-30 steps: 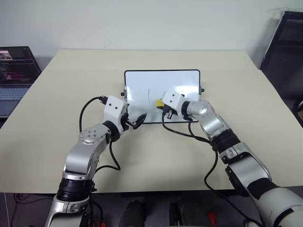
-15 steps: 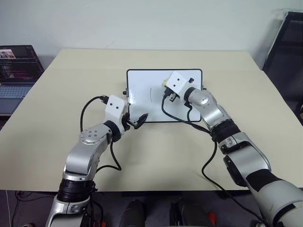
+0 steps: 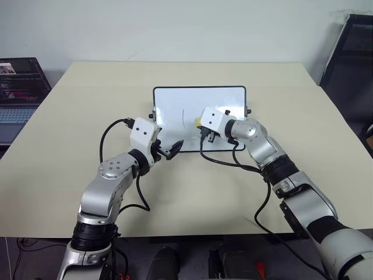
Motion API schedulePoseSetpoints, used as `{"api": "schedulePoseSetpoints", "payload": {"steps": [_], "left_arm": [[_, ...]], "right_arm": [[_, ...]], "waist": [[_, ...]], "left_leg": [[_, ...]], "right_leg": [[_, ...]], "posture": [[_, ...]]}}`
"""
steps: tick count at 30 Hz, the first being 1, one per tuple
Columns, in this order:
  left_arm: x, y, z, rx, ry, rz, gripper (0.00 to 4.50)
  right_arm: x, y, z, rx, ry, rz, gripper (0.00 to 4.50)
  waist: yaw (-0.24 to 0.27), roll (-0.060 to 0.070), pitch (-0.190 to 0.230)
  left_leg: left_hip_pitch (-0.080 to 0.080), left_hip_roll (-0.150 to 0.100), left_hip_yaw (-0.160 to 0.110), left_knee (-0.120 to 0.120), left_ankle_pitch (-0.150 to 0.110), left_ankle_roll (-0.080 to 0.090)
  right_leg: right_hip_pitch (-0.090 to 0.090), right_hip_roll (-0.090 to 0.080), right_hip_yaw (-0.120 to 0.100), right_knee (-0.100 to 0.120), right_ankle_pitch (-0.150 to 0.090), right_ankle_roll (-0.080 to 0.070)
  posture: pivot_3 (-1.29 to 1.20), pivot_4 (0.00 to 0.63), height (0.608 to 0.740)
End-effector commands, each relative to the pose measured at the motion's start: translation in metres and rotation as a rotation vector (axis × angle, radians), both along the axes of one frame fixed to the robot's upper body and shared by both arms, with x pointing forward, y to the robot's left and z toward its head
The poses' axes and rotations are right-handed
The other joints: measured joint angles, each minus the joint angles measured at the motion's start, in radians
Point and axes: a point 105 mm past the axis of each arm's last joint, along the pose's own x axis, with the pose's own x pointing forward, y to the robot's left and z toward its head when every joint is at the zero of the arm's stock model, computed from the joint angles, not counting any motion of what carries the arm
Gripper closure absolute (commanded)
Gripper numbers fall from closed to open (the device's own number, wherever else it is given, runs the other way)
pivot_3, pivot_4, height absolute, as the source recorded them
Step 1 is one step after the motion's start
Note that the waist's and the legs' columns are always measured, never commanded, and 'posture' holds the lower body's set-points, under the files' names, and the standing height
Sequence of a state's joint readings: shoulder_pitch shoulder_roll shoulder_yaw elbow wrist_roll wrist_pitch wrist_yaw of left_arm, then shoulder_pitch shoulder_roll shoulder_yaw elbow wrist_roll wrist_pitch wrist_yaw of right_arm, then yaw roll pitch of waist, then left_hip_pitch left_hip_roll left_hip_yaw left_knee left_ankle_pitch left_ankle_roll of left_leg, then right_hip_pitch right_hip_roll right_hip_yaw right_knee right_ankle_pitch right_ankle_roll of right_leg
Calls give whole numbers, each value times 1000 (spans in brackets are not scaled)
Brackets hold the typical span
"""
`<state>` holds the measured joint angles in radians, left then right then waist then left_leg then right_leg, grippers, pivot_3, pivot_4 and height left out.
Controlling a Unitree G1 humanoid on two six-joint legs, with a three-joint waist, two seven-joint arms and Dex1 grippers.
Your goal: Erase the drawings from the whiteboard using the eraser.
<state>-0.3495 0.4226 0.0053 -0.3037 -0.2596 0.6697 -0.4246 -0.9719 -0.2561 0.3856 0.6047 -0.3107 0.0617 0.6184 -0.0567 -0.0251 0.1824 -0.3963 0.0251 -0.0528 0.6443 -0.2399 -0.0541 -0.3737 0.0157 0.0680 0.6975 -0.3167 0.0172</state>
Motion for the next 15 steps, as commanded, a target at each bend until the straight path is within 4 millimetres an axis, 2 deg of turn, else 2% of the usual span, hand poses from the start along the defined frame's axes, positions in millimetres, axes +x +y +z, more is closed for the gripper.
{"api": "schedulePoseSetpoints", "payload": {"steps": [1, 4, 9, 12, 15], "left_arm": [[-3, -5, 14, -8, -50, -18, 0], [-4, -1, 14, -14, -52, 0, 0], [-5, 11, 11, -25, -50, 46, 0], [-5, 19, 10, -33, -55, 78, 0], [-4, 28, 11, -44, -75, 123, 0]], "right_arm": [[-2, -9, -8, -47, 5, 2, 3503], [-10, -2, 17, 65, -27, 54, 3503], [-22, -9, 52, 235, -13, 74, 3504], [-37, -16, 60, 281, -11, 109, 3504], [-52, -21, 59, 328, 12, 128, 3504]], "waist": [[0, 0, 0], [1, 0, 0], [2, 0, 1], [6, 0, 1], [9, 0, 1]], "left_leg": [[0, 0, 0, 0, 0, 0], [-1, 0, 0, 0, 0, 0], [-5, 0, 1, -1, 0, 0], [-6, 1, 0, -2, 0, 0], [-6, 1, 0, -3, -1, 0]], "right_leg": [[0, 0, 0, 0, 0, 0], [0, 0, 0, 0, 0, 0], [-6, 0, 0, -1, 0, 0], [-6, 0, -1, -2, 0, 0], [-5, 0, -1, -5, 0, 0]], "posture": [[0, 150, 740], [0, 150, 740], [0, 150, 740], [0, 150, 740], [0, 150, 740]]}}
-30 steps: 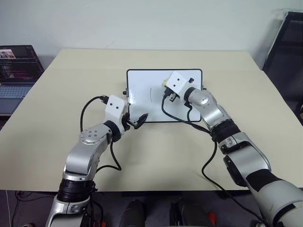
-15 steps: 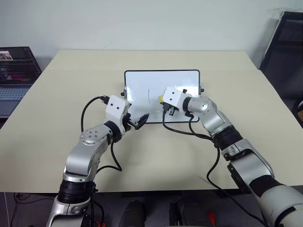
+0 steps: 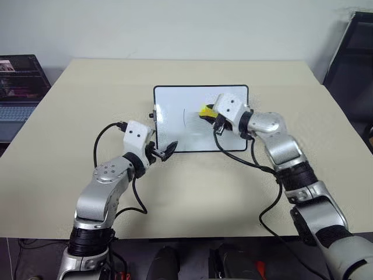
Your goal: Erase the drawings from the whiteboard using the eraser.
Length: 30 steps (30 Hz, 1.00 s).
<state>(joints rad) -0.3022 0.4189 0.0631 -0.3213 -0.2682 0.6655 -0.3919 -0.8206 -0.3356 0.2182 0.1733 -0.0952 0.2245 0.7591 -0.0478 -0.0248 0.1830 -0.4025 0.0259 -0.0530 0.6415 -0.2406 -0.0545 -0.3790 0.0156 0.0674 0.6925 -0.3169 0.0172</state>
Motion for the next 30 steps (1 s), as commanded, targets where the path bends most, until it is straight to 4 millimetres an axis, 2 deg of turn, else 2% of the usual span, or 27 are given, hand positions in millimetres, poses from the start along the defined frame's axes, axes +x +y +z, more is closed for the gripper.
{"api": "schedulePoseSetpoints", "payload": {"steps": [1, 7, 12, 15, 21, 25, 30], "left_arm": [[0, 12, 15, -19, -78, 64, 0], [0, 24, 15, -44, -81, 129, 0], [0, 32, 15, -50, -81, 169, 0], [-3, 30, 17, -50, -87, 164, 0], [-4, 22, 21, -33, -96, 142, 0], [-2, 17, 24, -32, -93, 123, 0], [0, 13, 25, -29, -87, 101, 0]], "right_arm": [[-21, -3, 9, 84, 5, 47, 3504], [-47, -2, -3, 212, 103, 71, 3504], [-56, 11, -18, 287, 176, 75, 3504], [-57, 16, -20, 343, 198, 68, 3504], [-46, 18, -22, 269, 106, 24, 3504], [-28, 25, -14, 167, -10, 0, 3504], [-9, 40, -2, 94, -74, 9, 3504]], "waist": [[0, 0, 0], [1, 0, 0], [-1, 0, 0], [0, 0, 0], [2, 0, 0], [-1, 0, 0], [-3, 0, 0]], "left_leg": [[0, 0, 0, 0, 0, 0], [0, 0, 0, 0, 0, 0], [0, 0, 1, 0, 0, 0], [0, 0, 1, 0, 0, 0], [0, 0, 1, 0, 0, 0], [0, 0, 1, 0, 0, 0], [0, 0, 1, 0, 0, 0]], "right_leg": [[0, 0, 0, -1, 0, 0], [0, 0, 1, -1, 0, 0], [0, 0, 1, -1, 0, 0], [0, 0, 1, -1, 0, 0], [0, 0, 0, -1, 0, 0], [0, 0, 1, 0, 0, 0], [0, 1, 1, 0, 0, 0]], "posture": [[0, 150, 740], [0, 150, 740], [0, 150, 740], [0, 150, 740], [0, 150, 740], [0, 150, 740], [0, 150, 740]]}}
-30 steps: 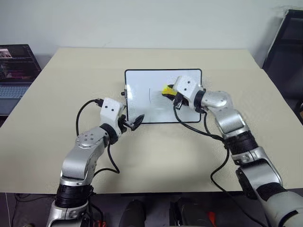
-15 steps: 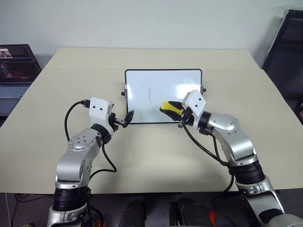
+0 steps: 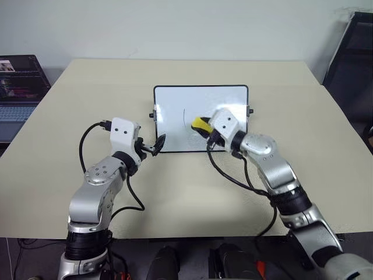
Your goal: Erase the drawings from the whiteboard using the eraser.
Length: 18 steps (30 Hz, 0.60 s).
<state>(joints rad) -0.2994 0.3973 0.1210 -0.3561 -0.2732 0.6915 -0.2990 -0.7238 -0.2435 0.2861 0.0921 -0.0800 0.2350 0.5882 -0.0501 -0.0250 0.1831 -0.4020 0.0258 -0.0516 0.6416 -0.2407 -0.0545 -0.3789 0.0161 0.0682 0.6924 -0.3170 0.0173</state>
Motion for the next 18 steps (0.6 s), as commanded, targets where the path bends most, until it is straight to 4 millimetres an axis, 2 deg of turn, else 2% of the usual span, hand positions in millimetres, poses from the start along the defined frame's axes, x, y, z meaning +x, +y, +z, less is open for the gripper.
{"api": "schedulePoseSetpoints", "payload": {"steps": [1, 9, 13, 18], "left_arm": [[-1, -4, 15, 10, -49, -25, 0], [3, -10, 12, 83, -63, -73, 0], [3, -13, 8, 81, -62, -88, 0], [2, -14, 4, 83, -61, -95, 0]], "right_arm": [[8, 14, 17, -30, -80, 27, 3504], [44, 43, 21, -196, -116, 31, 3504], [61, 40, 18, -231, -115, -35, 3504], [68, 28, -4, -349, -65, -41, 3504]], "waist": [[-1, 0, 0], [-4, 0, 0], [-4, 0, 0], [-1, 0, 0]], "left_leg": [[0, 0, 0, 0, 0, 0], [0, 0, 0, 0, 0, 0], [0, 0, 1, 0, 0, 0], [0, 0, 1, 0, 0, 0]], "right_leg": [[0, 0, 0, 0, 0, 0], [0, 0, 0, 0, 0, 0], [-1, 0, 0, 0, 0, 0], [-1, -1, 1, 0, 0, 0]], "posture": [[0, 150, 740], [0, 150, 740], [0, 150, 740], [0, 150, 740]]}}
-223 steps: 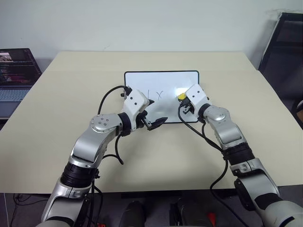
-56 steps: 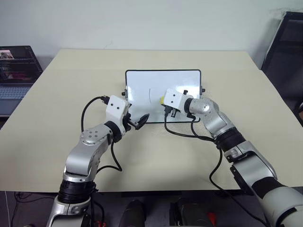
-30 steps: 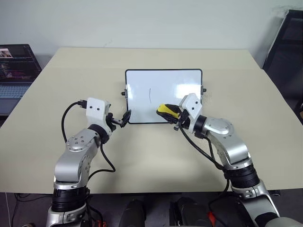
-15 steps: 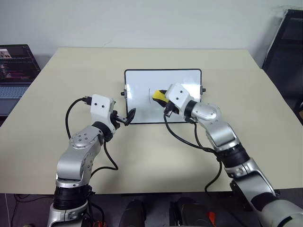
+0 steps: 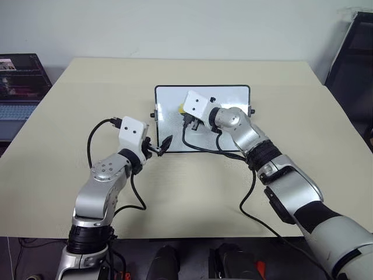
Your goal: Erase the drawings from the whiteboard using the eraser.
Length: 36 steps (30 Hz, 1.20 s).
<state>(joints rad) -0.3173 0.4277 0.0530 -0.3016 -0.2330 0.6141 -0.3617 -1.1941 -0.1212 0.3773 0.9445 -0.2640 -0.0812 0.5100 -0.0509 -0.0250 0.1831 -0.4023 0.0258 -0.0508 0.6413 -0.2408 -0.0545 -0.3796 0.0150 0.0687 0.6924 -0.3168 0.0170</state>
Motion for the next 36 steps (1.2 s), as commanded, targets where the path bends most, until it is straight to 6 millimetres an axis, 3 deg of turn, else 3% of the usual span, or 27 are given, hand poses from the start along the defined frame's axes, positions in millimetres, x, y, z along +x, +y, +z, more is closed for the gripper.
{"api": "schedulePoseSetpoints", "payload": {"steps": [1, 7, 12, 17, 21, 26, 32, 36], "left_arm": [[-2, -2, 7, 8, -47, -10, 0], [-1, -2, 7, 6, -48, -13, 0], [1, -1, 6, 4, -51, -17, 0], [1, -3, 5, 4, -49, -24, 0], [-1, -7, 3, 0, -45, -34, 0], [-1, -9, 5, -1, -47, -37, 0], [-1, -9, 6, -4, -48, -39, 0], [-1, -10, 6, -3, -47, -43, 0]], "right_arm": [[1, -8, -7, -89, 15, 16, 3504], [-11, -13, -33, -269, 48, 121, 3504], [-12, -10, -37, -321, -11, 133, 3504], [-3, -10, -21, -303, -134, 84, 3504], [10, -11, 14, -177, -251, -25, 3504], [3, -10, -9, -248, -157, 48, 3505], [-20, -10, -48, -407, -30, 216, 3505], [-21, -7, -43, -344, -12, 206, 3505]], "waist": [[0, 0, 0], [0, 0, 0], [-4, 0, 0], [-5, 0, 0], [-5, 0, 0], [-4, 0, 0], [-5, 0, 0], [-5, 0, 0]], "left_leg": [[0, 0, 0, 0, 0, 0], [2, 0, 0, 2, 0, 0], [4, 0, -1, 2, 0, 0], [4, 0, -1, 3, 0, 0], [4, 0, -1, 3, 1, 0], [4, 0, -1, 2, 1, 0], [4, 0, -1, 2, 1, 0], [5, 0, -2, 3, 1, 0]], "right_leg": [[0, 0, 0, 0, 0, 0], [1, 0, 0, 4, 0, 0], [2, 0, 0, 6, 0, 0], [3, 0, -1, 6, 0, 0], [3, 0, -1, 7, 0, 0], [2, 0, -1, 6, 0, 0], [3, 0, -1, 5, 0, 0], [4, 0, -1, 6, 0, 0]], "posture": [[0, 150, 740], [0, 150, 740], [0, 150, 740], [0, 150, 740], [0, 150, 740], [0, 150, 740], [0, 150, 740], [0, 150, 740]]}}
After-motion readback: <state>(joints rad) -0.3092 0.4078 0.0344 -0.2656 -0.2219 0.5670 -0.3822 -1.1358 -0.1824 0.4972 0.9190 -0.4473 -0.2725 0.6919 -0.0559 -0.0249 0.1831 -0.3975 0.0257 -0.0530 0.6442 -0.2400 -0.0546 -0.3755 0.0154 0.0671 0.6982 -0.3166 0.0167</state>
